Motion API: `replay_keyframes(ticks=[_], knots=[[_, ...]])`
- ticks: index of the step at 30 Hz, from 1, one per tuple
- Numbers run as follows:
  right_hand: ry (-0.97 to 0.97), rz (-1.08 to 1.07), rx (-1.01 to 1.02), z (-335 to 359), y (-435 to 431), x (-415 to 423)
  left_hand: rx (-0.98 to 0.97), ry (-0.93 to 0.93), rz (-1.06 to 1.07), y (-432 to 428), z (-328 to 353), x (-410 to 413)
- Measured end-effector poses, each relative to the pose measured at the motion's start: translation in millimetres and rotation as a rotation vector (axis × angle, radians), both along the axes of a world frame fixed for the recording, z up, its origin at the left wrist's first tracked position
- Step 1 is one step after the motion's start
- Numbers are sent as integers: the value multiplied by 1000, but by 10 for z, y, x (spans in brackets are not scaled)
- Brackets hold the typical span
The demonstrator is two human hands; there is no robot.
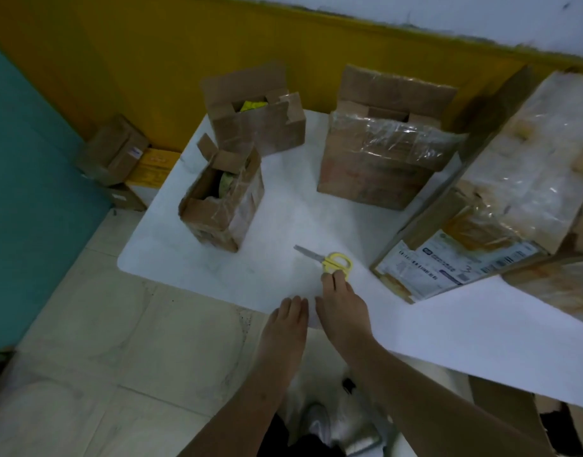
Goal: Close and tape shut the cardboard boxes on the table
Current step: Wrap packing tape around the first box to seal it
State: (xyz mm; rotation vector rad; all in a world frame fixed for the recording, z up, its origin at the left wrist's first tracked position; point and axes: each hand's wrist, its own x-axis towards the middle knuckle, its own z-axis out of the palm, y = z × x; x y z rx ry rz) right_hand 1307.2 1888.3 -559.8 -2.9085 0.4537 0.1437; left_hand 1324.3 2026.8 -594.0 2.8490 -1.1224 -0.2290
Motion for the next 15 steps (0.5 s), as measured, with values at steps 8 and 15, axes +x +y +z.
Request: replay_keyframes(ticks=[8, 15], knots=[[-300, 94, 96, 884, -205, -316, 260, 205, -83, -408, 994, 392], [-791, 108, -158, 2315, -725, -433, -704, -80, 50, -1108, 2529, 741]])
